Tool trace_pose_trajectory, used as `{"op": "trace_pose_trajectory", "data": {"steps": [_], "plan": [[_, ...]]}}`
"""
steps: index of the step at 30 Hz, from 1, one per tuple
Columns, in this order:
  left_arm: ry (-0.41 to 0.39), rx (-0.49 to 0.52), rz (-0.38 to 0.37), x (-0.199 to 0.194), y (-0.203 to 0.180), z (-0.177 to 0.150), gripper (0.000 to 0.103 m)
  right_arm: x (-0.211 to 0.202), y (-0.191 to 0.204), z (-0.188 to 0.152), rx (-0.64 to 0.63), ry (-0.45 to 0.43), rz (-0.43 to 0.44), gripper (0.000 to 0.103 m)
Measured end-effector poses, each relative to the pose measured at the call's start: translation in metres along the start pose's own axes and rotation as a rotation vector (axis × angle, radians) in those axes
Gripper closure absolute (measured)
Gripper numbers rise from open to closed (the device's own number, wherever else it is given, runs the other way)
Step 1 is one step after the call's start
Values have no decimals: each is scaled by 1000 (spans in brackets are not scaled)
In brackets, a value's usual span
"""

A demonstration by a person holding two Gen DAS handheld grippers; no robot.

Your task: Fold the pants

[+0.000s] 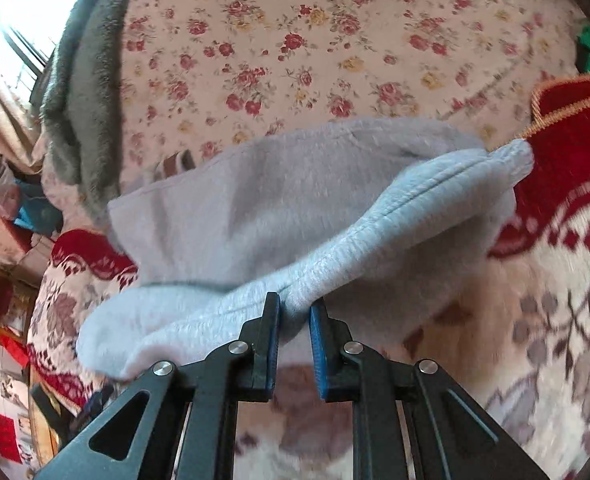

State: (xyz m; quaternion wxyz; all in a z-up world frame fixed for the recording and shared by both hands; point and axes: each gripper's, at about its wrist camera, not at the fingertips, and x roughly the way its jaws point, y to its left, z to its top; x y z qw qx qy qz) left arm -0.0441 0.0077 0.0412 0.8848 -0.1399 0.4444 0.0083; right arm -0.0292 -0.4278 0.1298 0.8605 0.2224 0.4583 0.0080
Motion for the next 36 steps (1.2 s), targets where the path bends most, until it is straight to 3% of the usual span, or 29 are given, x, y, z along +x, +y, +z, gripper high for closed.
{"op": "trace_pose_trajectory", "data": {"steps": [7, 13, 17, 18, 20, 21, 27, 30, 31, 32, 34, 35, 36], "plan": [[-2, -50, -9, 2, 22, 8, 0, 0, -27, -65, 40, 59, -8, 88], [16, -112, 3, 15, 39, 20, 0, 8, -57, -95, 80, 82, -41, 87], [24, -122, 24, 22, 43, 23, 0, -6, -80, -96, 219, 9, 98, 81], [24, -125, 26, 23, 45, 23, 0, -13, -84, -94, 238, -25, 108, 75], [21, -128, 28, 25, 45, 25, 0, -23, -88, -91, 282, -70, 143, 4], [20, -128, 30, 26, 44, 26, 0, -27, -93, -89, 330, -97, 169, 0], [17, -121, 45, 32, 42, 33, 0, -3, -97, -67, 429, -85, 164, 0], [15, -121, 53, 37, 40, 38, 0, 13, -104, -60, 498, -94, 231, 5], [18, -127, 55, 40, 40, 41, 0, 14, -104, -57, 491, -104, 236, 24], [20, -133, 47, 43, 40, 43, 0, 16, -103, -55, 477, -109, 224, 55], [25, -141, 23, 48, 40, 45, 3, 17, -103, -53, 474, -126, 248, 70], [25, -143, 9, 50, 40, 47, 10, 14, -105, -54, 477, -135, 261, 77], [24, -132, -5, 52, 38, 48, 35, 10, -104, -54, 467, -142, 268, 79]]}}
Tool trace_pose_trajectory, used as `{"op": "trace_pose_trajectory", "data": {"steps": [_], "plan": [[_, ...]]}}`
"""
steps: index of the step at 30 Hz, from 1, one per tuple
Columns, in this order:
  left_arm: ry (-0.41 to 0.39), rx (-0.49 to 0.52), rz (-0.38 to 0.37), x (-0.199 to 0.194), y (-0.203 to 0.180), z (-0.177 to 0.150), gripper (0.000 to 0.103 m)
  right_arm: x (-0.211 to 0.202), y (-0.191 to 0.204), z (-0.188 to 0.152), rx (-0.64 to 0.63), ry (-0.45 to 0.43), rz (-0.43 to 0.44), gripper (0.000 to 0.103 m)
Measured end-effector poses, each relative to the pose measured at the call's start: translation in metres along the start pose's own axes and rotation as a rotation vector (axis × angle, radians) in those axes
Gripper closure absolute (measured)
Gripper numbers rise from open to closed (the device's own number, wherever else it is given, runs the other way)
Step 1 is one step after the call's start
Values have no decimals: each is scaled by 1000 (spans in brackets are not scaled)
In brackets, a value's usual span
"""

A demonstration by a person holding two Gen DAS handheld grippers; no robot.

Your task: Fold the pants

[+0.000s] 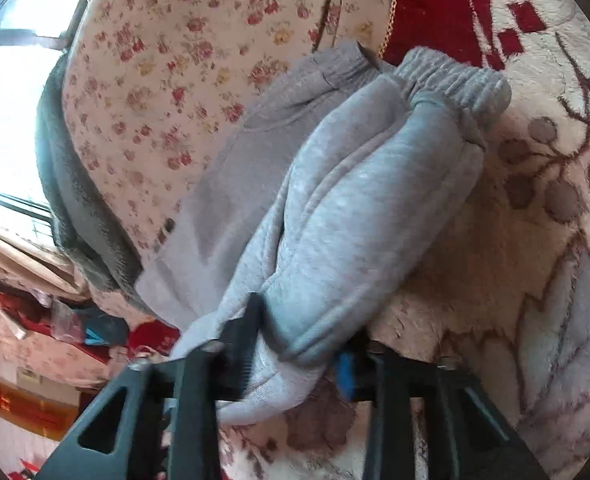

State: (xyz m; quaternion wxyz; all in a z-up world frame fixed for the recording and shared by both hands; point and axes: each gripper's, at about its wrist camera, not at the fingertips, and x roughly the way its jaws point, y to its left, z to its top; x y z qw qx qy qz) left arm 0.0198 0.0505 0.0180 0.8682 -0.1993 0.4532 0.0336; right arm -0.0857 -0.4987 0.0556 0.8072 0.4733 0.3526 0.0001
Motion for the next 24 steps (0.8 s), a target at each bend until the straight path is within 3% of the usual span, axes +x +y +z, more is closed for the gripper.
{"op": "trace_pose_trajectory", "data": {"steps": [1, 2, 4, 5, 15, 20, 24], "plan": [[4, 18, -9, 1, -2, 1, 51, -4, 3, -2, -19, -5, -1, 81], [8, 37, -22, 1, -5, 1, 54, -9, 7, -3, -44, -9, -6, 83], [6, 61, -55, -2, -9, 0, 80, -18, 15, -7, -96, -11, -12, 84], [12, 67, -74, -4, -9, 0, 82, -24, 19, -10, -117, -13, -11, 85], [21, 123, -123, -53, 10, -9, 87, -89, 31, -65, -227, 19, 11, 89], [23, 153, -134, -76, 27, -20, 87, -104, 8, -87, -203, 59, -15, 89], [54, 161, -109, -72, 38, -36, 87, -106, -14, -101, -179, 87, -55, 89]]}}
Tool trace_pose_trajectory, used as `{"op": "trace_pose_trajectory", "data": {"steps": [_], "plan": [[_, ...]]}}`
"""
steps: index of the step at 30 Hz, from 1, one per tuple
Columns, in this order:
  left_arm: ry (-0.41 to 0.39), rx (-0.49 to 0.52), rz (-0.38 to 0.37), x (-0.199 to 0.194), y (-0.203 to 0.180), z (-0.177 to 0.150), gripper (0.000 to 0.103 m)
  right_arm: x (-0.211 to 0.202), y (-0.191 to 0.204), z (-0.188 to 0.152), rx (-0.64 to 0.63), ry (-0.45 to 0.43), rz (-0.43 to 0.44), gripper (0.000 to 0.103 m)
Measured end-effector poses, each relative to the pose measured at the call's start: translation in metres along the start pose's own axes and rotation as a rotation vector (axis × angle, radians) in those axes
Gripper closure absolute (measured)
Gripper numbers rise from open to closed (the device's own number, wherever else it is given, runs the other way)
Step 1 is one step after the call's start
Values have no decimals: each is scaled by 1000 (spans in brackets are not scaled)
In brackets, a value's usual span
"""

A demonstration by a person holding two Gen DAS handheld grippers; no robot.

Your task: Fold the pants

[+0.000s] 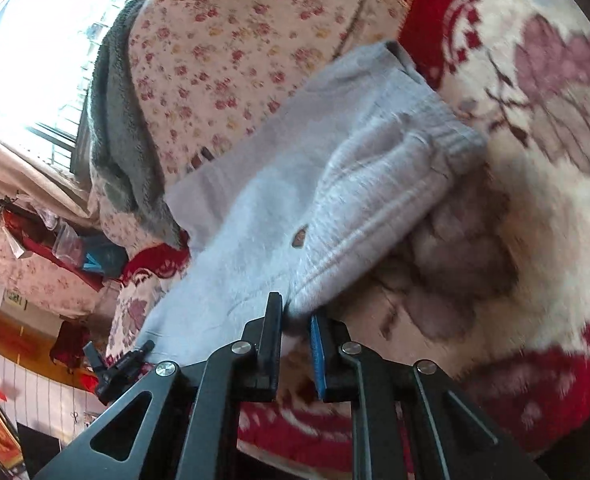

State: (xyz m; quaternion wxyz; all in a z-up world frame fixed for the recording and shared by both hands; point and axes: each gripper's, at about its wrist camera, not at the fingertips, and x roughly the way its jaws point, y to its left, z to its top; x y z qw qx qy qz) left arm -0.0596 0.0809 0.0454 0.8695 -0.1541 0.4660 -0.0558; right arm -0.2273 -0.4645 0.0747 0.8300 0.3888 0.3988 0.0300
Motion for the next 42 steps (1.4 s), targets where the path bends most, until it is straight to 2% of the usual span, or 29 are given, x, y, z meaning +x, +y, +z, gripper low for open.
{"op": "trace_pose_trajectory", "data": {"steps": [3, 5, 7, 9, 11, 12, 13, 14, 17, 20, 21, 22, 24, 27, 29, 30, 31, 33, 38, 42], "plan": [[12, -28, 15, 8, 4, -9, 86, 11, -14, -5, 14, 36, -42, 89], [-5, -58, 17, 6, 7, -13, 78, 17, -21, -6, 39, 60, -78, 85], [-15, -106, -1, 1, 15, -15, 49, 17, -22, -6, 42, 68, -91, 84], [-48, -152, -7, -7, 26, -15, 34, 13, -19, -2, 22, 86, -161, 80], [-84, -190, 0, -15, 37, -13, 33, 4, -17, 3, 1, 54, -198, 68], [-99, -224, -5, -19, 45, -9, 28, -2, -16, 5, 0, 31, -195, 55], [-101, -253, -13, -20, 52, -6, 23, -6, -17, 6, 11, 15, -184, 34], [-96, -295, -26, -19, 61, -3, 23, -10, -20, 8, 28, 3, -167, 19], [-80, -349, -51, -11, 74, 3, 23, -9, -28, 10, 86, 14, -123, 18], [-96, -390, -28, -7, 82, 10, 23, 0, -29, 10, 122, 32, -104, 18], [-113, -390, -29, -8, 83, 13, 33, 2, -30, 10, 131, 34, -110, 18], [-126, -376, -17, -9, 83, 17, 52, 3, -30, 10, 131, 34, -119, 18], [-124, -321, 47, -10, 81, 24, 71, 3, -29, 11, 127, 39, -138, 18], [-94, -302, 77, -6, 88, 25, 72, 3, -21, 15, 103, 48, -145, 18], [-75, -282, 118, -3, 91, 23, 71, -1, -17, 18, 80, 42, -178, 18], [-74, -278, 135, -4, 92, 20, 65, -5, -16, 20, 73, 36, -203, 18], [-78, -278, 158, -6, 92, 19, 48, -7, -15, 21, 69, 27, -217, 18], [-99, -276, 220, -13, 93, 15, 31, -13, -12, 24, 54, 8, -233, 18], [-125, -242, 237, -31, 82, 13, 30, -22, -1, 35, 13, -37, -268, 18], [-140, -171, 202, -39, 48, 15, 21, -15, 11, 42, -23, -42, -246, 18]]}}
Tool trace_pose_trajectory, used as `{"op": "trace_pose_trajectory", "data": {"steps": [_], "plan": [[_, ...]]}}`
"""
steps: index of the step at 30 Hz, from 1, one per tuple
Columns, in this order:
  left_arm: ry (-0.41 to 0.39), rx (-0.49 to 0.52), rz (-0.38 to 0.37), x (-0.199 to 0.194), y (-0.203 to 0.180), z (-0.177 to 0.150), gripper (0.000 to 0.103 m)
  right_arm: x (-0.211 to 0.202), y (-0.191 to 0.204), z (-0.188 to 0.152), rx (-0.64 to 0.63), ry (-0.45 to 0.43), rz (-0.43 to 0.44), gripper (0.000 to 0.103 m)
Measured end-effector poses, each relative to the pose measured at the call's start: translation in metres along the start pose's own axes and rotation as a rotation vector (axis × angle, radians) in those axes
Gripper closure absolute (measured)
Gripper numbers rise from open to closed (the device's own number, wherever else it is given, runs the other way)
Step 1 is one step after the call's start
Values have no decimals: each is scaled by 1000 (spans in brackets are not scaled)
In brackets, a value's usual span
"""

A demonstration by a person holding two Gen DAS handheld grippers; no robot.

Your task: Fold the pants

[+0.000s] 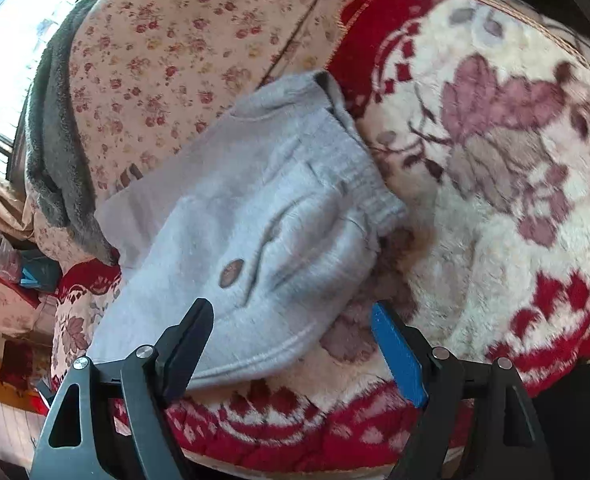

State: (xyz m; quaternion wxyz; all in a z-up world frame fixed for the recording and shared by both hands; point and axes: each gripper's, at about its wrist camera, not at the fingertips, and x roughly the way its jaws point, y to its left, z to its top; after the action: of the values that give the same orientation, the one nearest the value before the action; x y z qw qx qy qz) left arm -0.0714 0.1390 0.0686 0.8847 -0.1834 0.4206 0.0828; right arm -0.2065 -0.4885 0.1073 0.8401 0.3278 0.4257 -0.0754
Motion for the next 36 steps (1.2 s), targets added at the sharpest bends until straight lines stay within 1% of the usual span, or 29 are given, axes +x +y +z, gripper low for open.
{"op": "trace_pose_trajectory", "data": {"steps": [2, 3, 5, 9, 12, 16, 18, 20, 23, 25, 27, 30, 33, 36], "plan": [[5, 37, -35, -2, -20, -2, 18, 6, 9, 3, -21, 6, 15, 17], [15, 62, -65, -2, -33, -4, 15, 11, 16, 5, -36, 11, 26, 17], [31, 93, -107, 0, -55, -6, 15, 20, 27, 7, -69, 26, 42, 13], [85, 140, -184, 11, -104, -5, 15, 40, 55, 12, -158, 49, 54, 12], [103, 189, -236, 17, -140, 2, 15, 52, 79, 25, -270, 48, 45, 11], [108, 235, -263, 30, -181, 16, 15, 67, 109, 43, -450, 25, 27, 11], [113, 248, -275, 39, -198, 27, 15, 80, 124, 56, -560, 32, 20, 10], [117, 260, -284, 50, -213, 39, 15, 92, 137, 69, -652, 33, 11, 10], [118, 270, -291, 67, -230, 56, 15, 117, 156, 97, -774, 0, -15, 10], [124, 263, -294, 83, -238, 71, 15, 136, 163, 116, -806, 2, -30, 10], [134, 267, -295, 99, -247, 85, 15, 159, 164, 137, -825, 17, -71, 10], [118, 281, -286, 119, -257, 104, 15, 191, 164, 161, -862, 48, -117, 11], [128, 295, -290, 143, -267, 125, 15, 216, 167, 176, -922, 73, -163, 11], [143, 307, -285, 165, -277, 141, 15, 236, 170, 182, -1001, 92, -207, 11]]}}
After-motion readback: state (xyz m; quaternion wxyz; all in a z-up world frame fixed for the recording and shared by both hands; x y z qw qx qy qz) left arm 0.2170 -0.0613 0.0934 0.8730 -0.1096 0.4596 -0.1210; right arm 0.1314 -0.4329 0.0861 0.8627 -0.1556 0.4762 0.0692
